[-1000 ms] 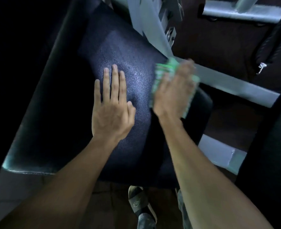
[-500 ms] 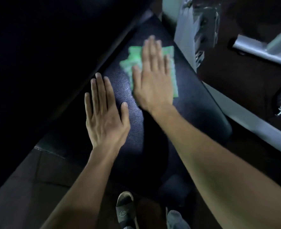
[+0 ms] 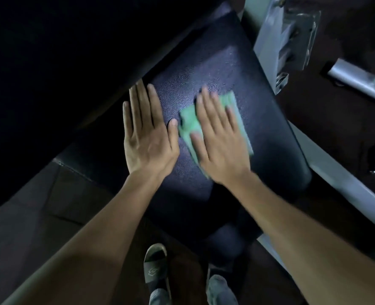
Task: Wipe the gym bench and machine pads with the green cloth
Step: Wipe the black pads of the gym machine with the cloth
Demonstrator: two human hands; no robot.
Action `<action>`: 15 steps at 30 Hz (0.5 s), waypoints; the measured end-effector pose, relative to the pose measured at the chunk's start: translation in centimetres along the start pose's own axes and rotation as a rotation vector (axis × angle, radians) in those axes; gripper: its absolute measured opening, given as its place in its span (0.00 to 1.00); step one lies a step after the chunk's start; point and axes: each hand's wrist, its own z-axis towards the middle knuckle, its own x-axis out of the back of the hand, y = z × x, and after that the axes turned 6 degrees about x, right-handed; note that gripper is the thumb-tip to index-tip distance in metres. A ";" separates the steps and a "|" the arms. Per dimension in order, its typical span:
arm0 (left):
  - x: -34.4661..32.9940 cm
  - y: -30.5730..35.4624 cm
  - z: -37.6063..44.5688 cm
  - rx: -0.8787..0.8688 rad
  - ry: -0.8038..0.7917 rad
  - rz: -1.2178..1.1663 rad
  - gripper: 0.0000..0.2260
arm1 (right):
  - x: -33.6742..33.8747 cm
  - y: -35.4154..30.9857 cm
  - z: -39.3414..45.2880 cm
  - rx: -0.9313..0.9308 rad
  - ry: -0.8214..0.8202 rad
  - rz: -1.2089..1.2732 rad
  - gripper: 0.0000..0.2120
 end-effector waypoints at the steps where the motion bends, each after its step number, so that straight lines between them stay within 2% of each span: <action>1: 0.2 -0.3 -0.1 -0.017 -0.006 -0.019 0.33 | -0.2 0.2 -2.9 0.034 -0.034 -0.020 0.30; 3: 0.3 -1.5 -1.2 -0.043 -0.030 -0.060 0.33 | -0.5 1.8 -4.7 -0.041 -0.021 -0.043 0.30; 4: 0.4 -2.4 -2.0 -0.035 -0.039 -0.066 0.32 | -0.2 2.5 -3.7 -0.154 0.010 -0.042 0.30; 6: 0.5 -4.1 -3.9 0.020 -0.018 -0.053 0.32 | 0.7 3.0 1.1 -0.448 0.097 -0.005 0.30; 7: 0.3 -4.6 -4.6 0.045 0.004 -0.051 0.33 | 1.1 2.8 4.2 -0.547 0.136 0.018 0.31; 8: 0.2 -4.9 -5.0 0.066 0.025 -0.053 0.34 | 1.3 1.9 7.2 -0.562 0.153 0.032 0.31; 9: 0.0 -4.8 -5.1 0.086 0.043 -0.058 0.34 | 1.4 0.2 9.4 -0.494 0.149 0.036 0.31; 11: -0.3 -4.7 -5.1 0.144 0.070 -0.085 0.35 | 0.6 -3.5 10.3 -0.191 0.108 0.023 0.30; 13: -0.3 -4.8 -5.1 0.206 0.098 -0.123 0.34 | -0.3 -5.4 6.4 0.096 0.045 -0.016 0.29; 15: -0.2 -5.2 -5.4 0.236 0.117 -0.148 0.32 | -0.8 -4.4 0.3 0.209 -0.045 -0.056 0.29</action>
